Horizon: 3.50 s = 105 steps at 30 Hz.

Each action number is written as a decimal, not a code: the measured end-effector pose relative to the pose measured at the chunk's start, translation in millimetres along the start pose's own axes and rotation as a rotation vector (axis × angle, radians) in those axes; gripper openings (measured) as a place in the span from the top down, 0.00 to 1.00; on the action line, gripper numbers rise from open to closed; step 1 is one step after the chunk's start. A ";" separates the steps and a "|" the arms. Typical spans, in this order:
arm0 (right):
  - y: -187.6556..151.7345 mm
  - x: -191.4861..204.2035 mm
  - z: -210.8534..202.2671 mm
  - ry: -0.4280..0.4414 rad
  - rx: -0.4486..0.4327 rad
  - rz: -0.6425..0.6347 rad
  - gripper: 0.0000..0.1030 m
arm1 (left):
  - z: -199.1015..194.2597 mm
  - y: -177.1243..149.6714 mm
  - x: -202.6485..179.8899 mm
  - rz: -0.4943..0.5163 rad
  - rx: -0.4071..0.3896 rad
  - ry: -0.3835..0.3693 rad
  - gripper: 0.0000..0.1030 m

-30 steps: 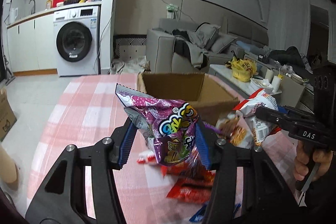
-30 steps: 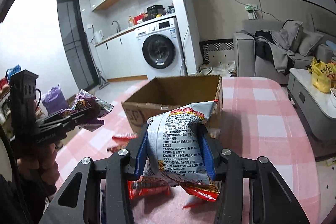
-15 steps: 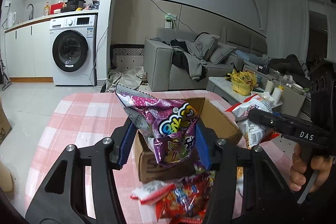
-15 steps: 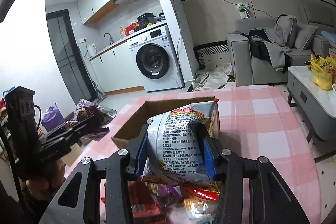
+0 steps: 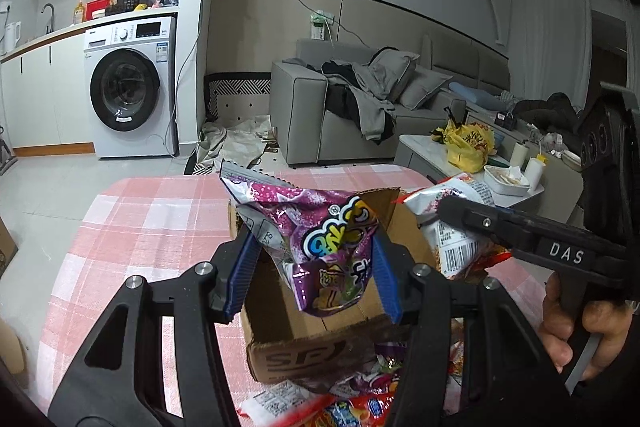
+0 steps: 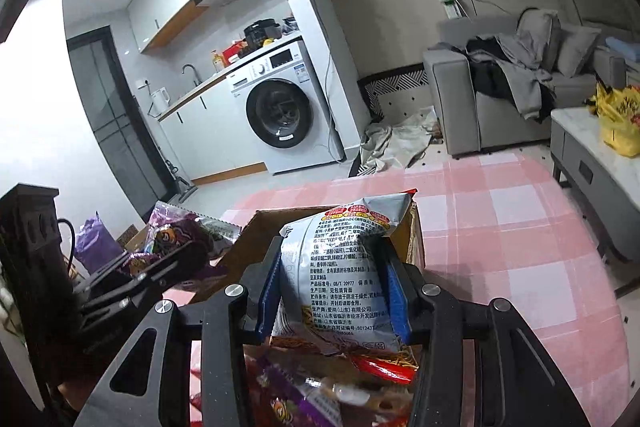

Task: Organize snacks
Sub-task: 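Carry both bags over the SF box and open both tools to drop them in, then withdraw both tools from the box back toward the snack pile, then grasp the red chip bag with the left tool while the right tool grasps the white noodle bag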

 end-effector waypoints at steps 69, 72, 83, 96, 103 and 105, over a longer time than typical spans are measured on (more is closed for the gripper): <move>-121.4 -13.6 -65.5 -0.126 0.257 -0.134 0.00 | -86.4 -142.1 -13.2 0.050 0.301 0.015 0.01; -124.1 -16.8 -60.2 -0.131 0.277 -0.134 0.00 | -81.9 -146.6 -15.7 0.061 0.324 0.006 0.01; -138.0 -35.2 -39.8 -0.125 0.343 -0.087 0.00 | -68.2 -160.1 -18.2 0.068 0.380 -0.020 0.01; -145.5 -35.0 -23.9 -0.126 0.351 -0.107 0.24 | -51.2 -173.4 -20.7 0.063 0.429 -0.025 0.01; -147.8 -33.3 -25.9 -0.121 0.344 -0.115 0.43 | -45.8 -177.6 -19.8 0.034 0.439 -0.062 0.09; -148.2 -32.7 -26.0 -0.119 0.345 -0.123 0.45 | -46.2 -179.0 -21.3 0.028 0.445 -0.094 0.27</move>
Point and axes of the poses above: each gripper's, at about its wrist camera, not at the fingertips, and z roughly the way its jaws point, x to its left, y to its top, the point moved 1 cm from there along z, roughly the way its jaws point, and after that the axes turned 3 degrees about -z, right-handed, at the moved point
